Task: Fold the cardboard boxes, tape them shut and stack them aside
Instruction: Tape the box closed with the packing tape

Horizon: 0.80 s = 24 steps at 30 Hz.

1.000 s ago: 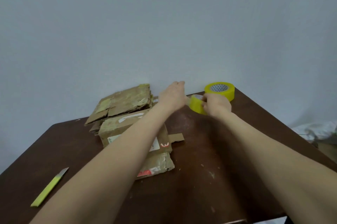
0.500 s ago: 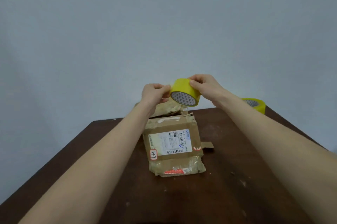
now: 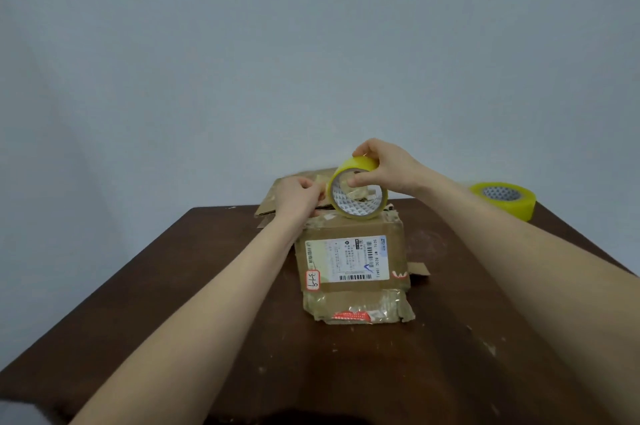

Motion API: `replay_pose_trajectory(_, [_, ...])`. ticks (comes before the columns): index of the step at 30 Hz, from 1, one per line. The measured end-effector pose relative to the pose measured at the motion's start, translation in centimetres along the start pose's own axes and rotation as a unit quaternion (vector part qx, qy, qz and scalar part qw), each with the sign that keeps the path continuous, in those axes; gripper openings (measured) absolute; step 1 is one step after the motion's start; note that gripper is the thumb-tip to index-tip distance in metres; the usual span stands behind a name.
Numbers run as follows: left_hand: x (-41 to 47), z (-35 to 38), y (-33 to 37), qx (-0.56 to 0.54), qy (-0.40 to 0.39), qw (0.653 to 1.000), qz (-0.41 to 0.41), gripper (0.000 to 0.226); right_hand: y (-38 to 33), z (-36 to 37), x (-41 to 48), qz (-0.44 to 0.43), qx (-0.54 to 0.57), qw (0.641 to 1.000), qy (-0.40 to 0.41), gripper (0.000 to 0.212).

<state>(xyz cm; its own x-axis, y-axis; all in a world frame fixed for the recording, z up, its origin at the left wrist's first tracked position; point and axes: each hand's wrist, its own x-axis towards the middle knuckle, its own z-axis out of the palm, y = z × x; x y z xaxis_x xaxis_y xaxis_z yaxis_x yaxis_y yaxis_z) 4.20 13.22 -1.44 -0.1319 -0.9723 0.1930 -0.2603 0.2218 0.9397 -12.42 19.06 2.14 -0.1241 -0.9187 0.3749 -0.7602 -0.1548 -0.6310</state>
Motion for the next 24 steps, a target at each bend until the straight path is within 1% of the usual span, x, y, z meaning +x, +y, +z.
replay_pose_trajectory(4, [0.1, 0.1, -1.5, 0.007, 0.002, 1.0, -0.024, 0.02, 0.7, 0.5, 0.5, -0.018, -0.027, 0.999, 0.0, 0.055])
replay_pose_trajectory(10, [-0.2, 0.2, -2.4, -0.001, -0.002, 0.999, -0.032, 0.021, 0.8, 0.5, 0.9, -0.014, -0.071, 0.996, -0.046, 0.051])
replay_pose_trajectory(14, [-0.9, 0.2, -3.0, -0.046, 0.009, 0.998, -0.043, 0.02, 0.6, 0.7, 0.7, -0.02, -0.065, 0.996, -0.058, 0.053])
replay_pose_trajectory(16, [-1.3, 0.0, -3.3, -0.058, 0.015, 0.998, -0.035, 0.02, 0.4, 0.6, 0.3, -0.022, -0.052, 0.996, -0.066, 0.052])
replay_pose_trajectory(18, [-1.8, -0.3, -3.7, -0.069, 0.017, 0.997, -0.021, 0.019, 0.7, 0.2, -0.5, -0.007, -0.011, 0.997, -0.081, 0.048])
replay_pose_trajectory(20, [-2.2, -0.6, -3.9, -0.082, 0.013, 0.997, -0.01, 0.018, 1.7, 0.0, -1.5, 0.031, 0.055, 0.995, -0.077, 0.042])
replay_pose_trajectory(22, [-2.4, -0.6, -4.0, -0.089, 0.01, 0.996, -0.002, 0.017, 2.5, 0.3, -2.6, 0.07, 0.149, 0.984, -0.061, 0.031])
replay_pose_trajectory(24, [-2.5, -0.5, -4.0, -0.085, 0.01, 0.996, 0.0, 0.016, 3.1, 0.7, -3.4, 0.084, 0.234, 0.968, -0.045, 0.025])
